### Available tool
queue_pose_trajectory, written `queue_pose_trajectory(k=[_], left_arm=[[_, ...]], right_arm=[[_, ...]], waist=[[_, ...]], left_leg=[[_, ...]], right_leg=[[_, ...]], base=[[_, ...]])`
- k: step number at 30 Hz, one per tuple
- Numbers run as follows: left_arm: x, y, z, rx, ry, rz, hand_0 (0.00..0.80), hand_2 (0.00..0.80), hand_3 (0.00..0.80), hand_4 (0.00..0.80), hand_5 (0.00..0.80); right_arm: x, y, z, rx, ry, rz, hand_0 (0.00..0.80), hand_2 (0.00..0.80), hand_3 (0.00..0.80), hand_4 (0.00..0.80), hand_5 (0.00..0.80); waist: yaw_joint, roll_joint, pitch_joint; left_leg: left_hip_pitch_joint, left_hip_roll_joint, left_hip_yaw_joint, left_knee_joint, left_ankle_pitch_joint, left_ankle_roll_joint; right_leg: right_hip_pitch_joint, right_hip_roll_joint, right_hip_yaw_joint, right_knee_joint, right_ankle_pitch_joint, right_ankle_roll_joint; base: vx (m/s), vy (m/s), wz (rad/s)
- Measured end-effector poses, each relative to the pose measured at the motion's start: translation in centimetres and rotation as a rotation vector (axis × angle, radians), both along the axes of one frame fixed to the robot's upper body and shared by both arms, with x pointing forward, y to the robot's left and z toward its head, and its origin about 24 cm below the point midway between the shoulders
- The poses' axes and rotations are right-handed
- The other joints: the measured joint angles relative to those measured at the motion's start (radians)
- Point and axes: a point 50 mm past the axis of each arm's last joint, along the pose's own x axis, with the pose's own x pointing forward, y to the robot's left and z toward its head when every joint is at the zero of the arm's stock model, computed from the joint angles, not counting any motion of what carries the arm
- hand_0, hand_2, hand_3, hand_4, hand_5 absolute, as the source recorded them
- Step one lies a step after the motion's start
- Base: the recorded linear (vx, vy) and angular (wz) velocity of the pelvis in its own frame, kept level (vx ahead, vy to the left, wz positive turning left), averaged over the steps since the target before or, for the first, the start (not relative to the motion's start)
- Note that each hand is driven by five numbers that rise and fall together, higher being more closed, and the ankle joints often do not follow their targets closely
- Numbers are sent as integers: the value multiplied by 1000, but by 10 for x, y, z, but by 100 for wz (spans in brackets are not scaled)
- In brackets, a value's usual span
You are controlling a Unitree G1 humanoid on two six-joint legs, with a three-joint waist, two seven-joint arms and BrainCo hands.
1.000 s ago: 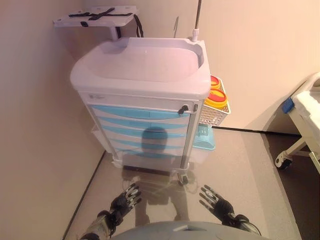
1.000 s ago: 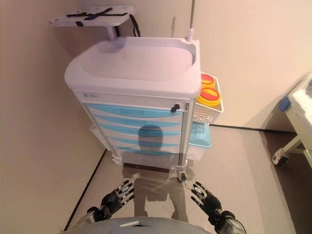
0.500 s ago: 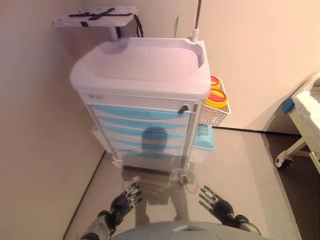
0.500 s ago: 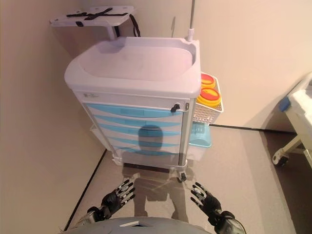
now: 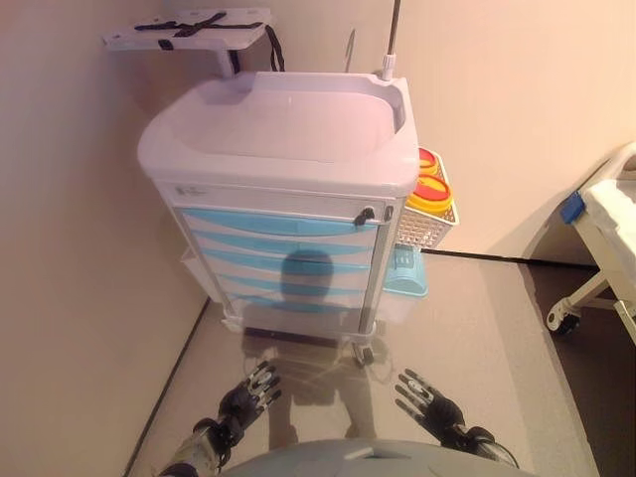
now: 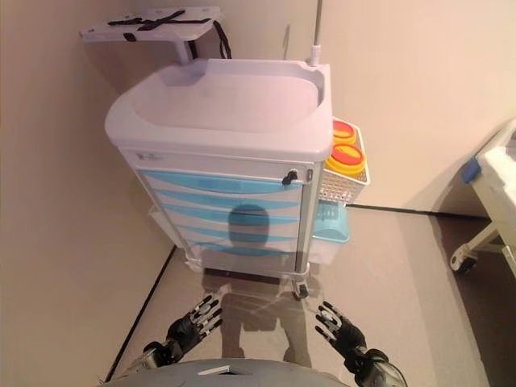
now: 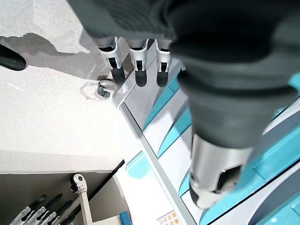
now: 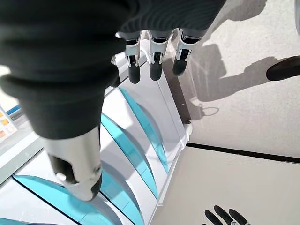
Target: Open the drawer and pick up the medicine
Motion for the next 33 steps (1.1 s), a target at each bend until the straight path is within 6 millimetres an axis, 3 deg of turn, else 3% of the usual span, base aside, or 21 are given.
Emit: queue_pose_trajectory(k=[9,14,20,33], left_arm=[[16,-4,9,-44,-84,19,0,0,0,0,0],[44,-5,23,-74,-190,36,0,0,0,0,0],[78,8,47,-100,-330,98,0,0,0,0,0],[103,-4,68,-379,-456,217,0,0,0,0,0]], right_arm=[[17,0,9,-8,-86,35,0,0,0,0,0],[38,0,22,-19,-192,61,0,0,0,0,0],[57,4,35,-22,-283,72,0,0,0,0,0],[62,3,37,-8,-298,38,0,0,0,0,0]], waist=[[1,-4,78],[1,-19,185],[2,-70,285],[-7,-110,379]], left_leg=[[-42,-6,13,26,2,5],[-115,-17,12,96,-17,19],[-251,-38,9,192,-34,35],[-431,-28,-33,409,-102,34]], right_leg=[[-51,-3,16,26,-1,0],[-164,-22,39,160,-30,3],[-337,-63,62,334,-79,7],[-490,-65,84,480,-108,-17]], base=[[20,51,-5],[-50,57,-12],[-62,4,2],[4,-11,-3]])
